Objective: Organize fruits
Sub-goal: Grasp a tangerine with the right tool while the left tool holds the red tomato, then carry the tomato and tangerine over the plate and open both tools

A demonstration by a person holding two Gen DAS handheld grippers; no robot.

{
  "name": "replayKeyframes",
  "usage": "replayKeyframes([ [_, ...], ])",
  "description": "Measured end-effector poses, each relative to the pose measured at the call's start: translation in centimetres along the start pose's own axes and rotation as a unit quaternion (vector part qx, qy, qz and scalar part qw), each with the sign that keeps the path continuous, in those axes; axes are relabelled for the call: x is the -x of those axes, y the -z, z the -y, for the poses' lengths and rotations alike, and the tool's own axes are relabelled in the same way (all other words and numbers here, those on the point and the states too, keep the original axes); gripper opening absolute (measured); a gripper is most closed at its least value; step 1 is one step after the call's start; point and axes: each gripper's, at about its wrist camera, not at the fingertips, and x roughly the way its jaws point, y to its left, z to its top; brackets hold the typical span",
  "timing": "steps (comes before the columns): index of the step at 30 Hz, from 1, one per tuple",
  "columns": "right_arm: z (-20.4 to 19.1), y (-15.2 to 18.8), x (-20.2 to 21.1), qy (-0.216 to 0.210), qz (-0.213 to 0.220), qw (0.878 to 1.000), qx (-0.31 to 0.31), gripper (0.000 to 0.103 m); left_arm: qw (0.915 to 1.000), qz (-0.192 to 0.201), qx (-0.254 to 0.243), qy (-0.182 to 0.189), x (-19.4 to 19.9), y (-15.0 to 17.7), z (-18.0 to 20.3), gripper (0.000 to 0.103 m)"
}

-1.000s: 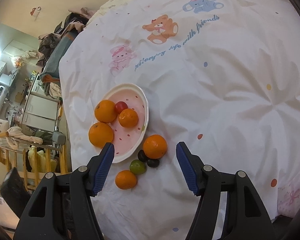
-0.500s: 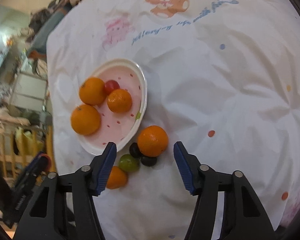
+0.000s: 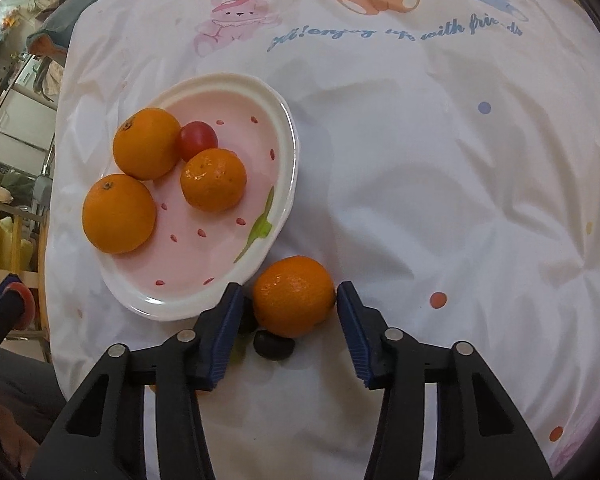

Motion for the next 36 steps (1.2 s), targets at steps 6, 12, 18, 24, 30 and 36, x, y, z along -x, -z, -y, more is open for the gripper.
replayKeyframes([
  [6,0.1,0.2,0.4,-0.009,-0.001,1.0,0.0,0.043,0.9999,-0.001,-0.004,-0.009,-0.1,0.0,0.1,0.026],
  [12,1.0,0.6,2.8,-0.021,0.032,0.999,-0.019,0.043,0.9997,0.008,-0.009,-0.023,0.0,0.2,-0.2,0.026],
  [18,3.2,1.3,5.2,-0.045,0.06,0.995,-0.061,0.043,0.9992,0.011,-0.016,-0.034,-0.3,0.6,-0.1,0.026],
  [24,4.6,1.9,7.3,-0.072,0.089,0.989,-0.088,0.043,0.9982,0.017,-0.036,-0.044,-0.3,0.9,0.5,0.026],
  [30,5.2,2.8,9.5,-0.098,0.119,0.984,-0.086,0.043,0.9977,0.017,-0.04,-0.052,-0.5,0.9,0.6,0.026],
  [36,5.8,3.8,11.8,-0.123,0.151,0.978,-0.08,0.043,0.9977,0.026,-0.024,-0.057,0.2,0.5,0.2,0.026],
])
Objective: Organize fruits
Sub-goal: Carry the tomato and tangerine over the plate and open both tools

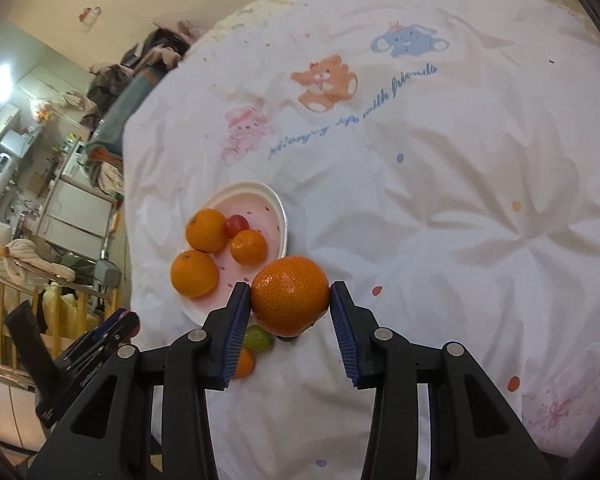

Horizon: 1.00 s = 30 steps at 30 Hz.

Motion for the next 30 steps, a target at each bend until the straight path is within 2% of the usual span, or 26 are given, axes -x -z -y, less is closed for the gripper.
replayKeyframes([
  [4,-0.1,-0.3,1.5,-0.021,0.026,0.999,-0.002,0.043,0.9999,0.012,0.003,-0.007,1.1,-0.7,0.0,0.026],
  [11,-2.7,-0.9,3.4,-0.055,0.078,0.995,0.038,0.043,0.999,0.044,0.004,-0.004,3.8,-3.2,0.1,0.026],
  [22,-6.2,-3.1,0.8,-0.085,0.079,0.992,0.054,0.043,0.9977,0.064,-0.02,-0.004,3.5,-7.3,0.6,0.026],
  [30,-7.0,-5.6,-2.1,-0.077,0.07,0.993,0.057,0.043,0.9973,0.058,-0.044,0.003,0.9,-9.8,1.2,0.026],
])
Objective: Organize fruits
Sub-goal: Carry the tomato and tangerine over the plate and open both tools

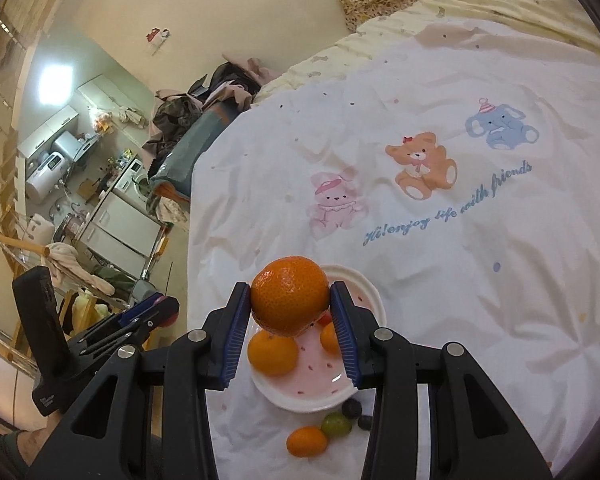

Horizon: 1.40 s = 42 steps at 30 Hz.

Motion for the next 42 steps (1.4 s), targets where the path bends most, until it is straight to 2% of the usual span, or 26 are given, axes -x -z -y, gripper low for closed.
replayKeyframes([
  [10,1.3,-1.8,-3.8,0.017,-0.028,0.999,0.003,0.043,0.9997,-0.018,-0.016,0.008,-4.5,-0.5,0.6,0.026],
  [16,3.1,-2.1,-7.2,0.008,-0.076,0.997,-0.031,0.043,0.9989,-0.045,-0.012,0.011,-7.5,0.9,0.1,0.026],
  [19,3.8,-1.7,-8.9,0.002,-0.104,0.994,-0.045,0.043,0.9974,-0.067,0.0,0.026,-8.7,1.3,-0.5,0.026],
  [24,4.9,-0.7,-11.0,0.025,-0.142,0.988,-0.063,0.044,0.9927,-0.104,0.019,0.059,-10.3,1.8,-0.5,0.026],
  [31,5.6,0.3,-12.2,0.042,-0.169,0.982,-0.069,0.045,0.9881,-0.117,-0.027,0.096,-10.3,2.4,2.6,0.027],
  [37,6.1,0.4,-12.2,0.044,-0.172,0.981,-0.079,0.045,0.9865,-0.127,-0.037,0.096,-10.9,2.6,2.9,0.027],
  [38,6.1,0.3,-12.2,0.044,-0.172,0.981,-0.08,0.046,0.9855,-0.132,-0.037,0.099,-11.1,2.7,2.9,0.03],
  [39,6.0,0.3,-12.2,0.044,-0.172,0.981,-0.079,0.046,0.9851,-0.136,-0.039,0.099,-11.2,2.8,3.0,0.049],
  [40,5.9,0.3,-12.2,0.043,-0.173,0.981,-0.079,0.048,0.985,-0.137,-0.041,0.096,-11.3,2.8,3.1,0.056],
  [41,5.9,0.2,-12.0,0.035,-0.167,0.982,-0.082,0.051,0.9858,-0.132,-0.041,0.095,-11.1,2.9,3.1,0.071],
  [42,5.8,0.1,-11.9,0.031,-0.163,0.983,-0.083,0.057,0.9875,-0.122,-0.043,0.09,-10.9,2.9,3.1,0.076],
])
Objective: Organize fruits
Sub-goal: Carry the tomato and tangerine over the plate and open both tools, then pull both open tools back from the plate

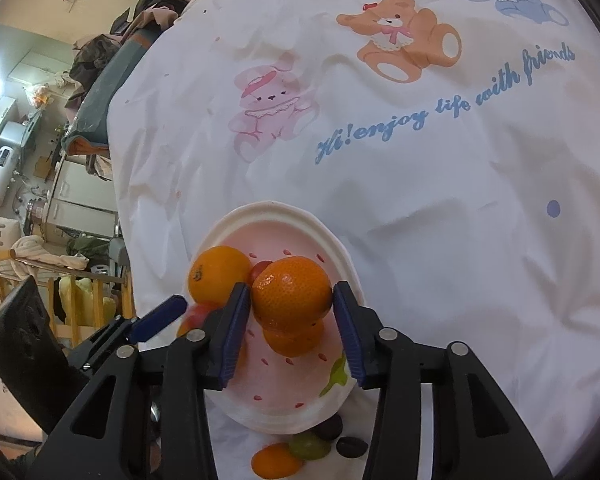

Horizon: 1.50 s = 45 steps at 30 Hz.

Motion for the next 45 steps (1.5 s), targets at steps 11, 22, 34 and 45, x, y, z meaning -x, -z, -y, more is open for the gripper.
replayKeyframes([
  [11,-0.2,-0.6,2.5,-0.008,0.042,0.999,0.002,0.07,0.9989,0.033,0.017,-0.029,1.6,-0.3,-1.5,0.076],
  [22,-1.7,1.2,5.6,0.005,0.073,0.997,0.03,0.07,0.9943,0.079,0.044,-0.056,4.9,0.5,-2.3,0.076],
  [34,-1.4,4.8,9.5,-0.006,0.097,0.995,0.018,0.07,0.9906,0.094,0.071,-0.07,8.7,3.6,-1.9,0.076],
  [45,-0.6,10.2,12.4,-0.009,0.114,0.993,-0.001,0.07,0.9891,0.093,0.087,-0.075,10.2,7.7,-0.8,0.076],
])
